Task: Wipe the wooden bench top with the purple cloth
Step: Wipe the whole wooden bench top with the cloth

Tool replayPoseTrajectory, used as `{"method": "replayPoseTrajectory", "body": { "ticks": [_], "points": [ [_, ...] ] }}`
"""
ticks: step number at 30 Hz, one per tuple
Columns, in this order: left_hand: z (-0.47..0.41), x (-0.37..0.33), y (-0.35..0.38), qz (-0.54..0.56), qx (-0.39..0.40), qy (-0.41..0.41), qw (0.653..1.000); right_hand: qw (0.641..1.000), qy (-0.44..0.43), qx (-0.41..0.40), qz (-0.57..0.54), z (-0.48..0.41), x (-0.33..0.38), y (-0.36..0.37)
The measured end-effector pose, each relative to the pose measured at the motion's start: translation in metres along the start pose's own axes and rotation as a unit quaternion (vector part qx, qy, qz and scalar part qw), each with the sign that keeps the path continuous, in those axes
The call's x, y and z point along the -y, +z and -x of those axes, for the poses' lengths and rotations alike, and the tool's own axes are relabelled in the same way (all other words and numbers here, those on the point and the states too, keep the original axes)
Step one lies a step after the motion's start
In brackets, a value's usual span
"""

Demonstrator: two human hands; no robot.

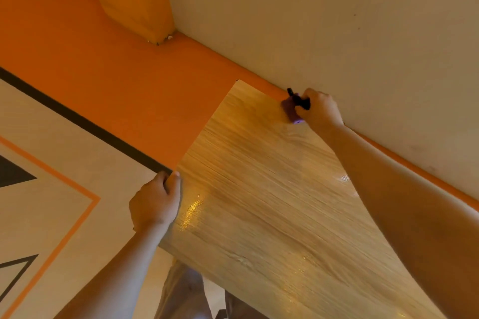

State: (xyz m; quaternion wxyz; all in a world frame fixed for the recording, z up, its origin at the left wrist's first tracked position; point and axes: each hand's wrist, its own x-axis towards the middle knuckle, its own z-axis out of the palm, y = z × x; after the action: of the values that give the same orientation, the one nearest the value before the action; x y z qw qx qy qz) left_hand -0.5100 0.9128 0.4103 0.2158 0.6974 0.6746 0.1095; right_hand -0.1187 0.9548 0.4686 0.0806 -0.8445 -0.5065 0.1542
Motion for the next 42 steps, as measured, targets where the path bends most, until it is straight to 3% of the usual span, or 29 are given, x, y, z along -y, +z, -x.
{"method": "replayPoseTrajectory", "body": {
  "ticks": [4, 9, 12, 15, 19, 23, 26, 33, 37, 42],
  "points": [
    [0.0, 0.001, 0.002, 0.002, 0.004, -0.006, 1.0, 0.998, -0.048, 0.007, -0.047, 0.037, 0.029, 0.015],
    [0.0, -0.001, -0.001, -0.001, 0.022, -0.012, 1.0, 0.95, -0.251, 0.146, -0.118, 0.144, 0.084, 0.052],
    [0.0, -0.003, -0.003, -0.001, 0.022, -0.011, 1.0, 0.924, -0.302, 0.203, -0.119, 0.168, 0.092, 0.058],
    [-0.001, -0.004, -0.002, 0.003, 0.023, -0.012, 1.0, 0.936, -0.27, 0.197, -0.107, 0.13, 0.077, 0.044],
    [-0.001, -0.002, -0.002, -0.004, 0.021, -0.016, 1.0, 0.986, -0.143, 0.08, -0.034, 0.033, 0.05, 0.018],
    [0.0, -0.001, -0.002, -0.007, 0.018, -0.015, 1.0, 0.999, -0.028, -0.009, -0.026, -0.02, 0.044, 0.012],
    [0.0, -0.001, -0.002, -0.007, 0.024, -0.019, 1.0, 0.996, -0.051, -0.006, -0.071, 0.001, 0.068, 0.026],
    [0.0, -0.005, -0.006, -0.003, 0.033, -0.017, 0.999, 0.93, -0.305, 0.172, -0.107, 0.107, 0.122, 0.061],
    [-0.001, -0.006, -0.006, 0.0, 0.031, -0.016, 0.999, 0.942, -0.277, 0.166, -0.086, 0.064, 0.113, 0.046],
    [-0.001, -0.002, -0.004, 0.009, 0.017, -0.008, 1.0, 0.987, -0.155, 0.032, -0.003, -0.027, 0.092, 0.022]
  ]
}}
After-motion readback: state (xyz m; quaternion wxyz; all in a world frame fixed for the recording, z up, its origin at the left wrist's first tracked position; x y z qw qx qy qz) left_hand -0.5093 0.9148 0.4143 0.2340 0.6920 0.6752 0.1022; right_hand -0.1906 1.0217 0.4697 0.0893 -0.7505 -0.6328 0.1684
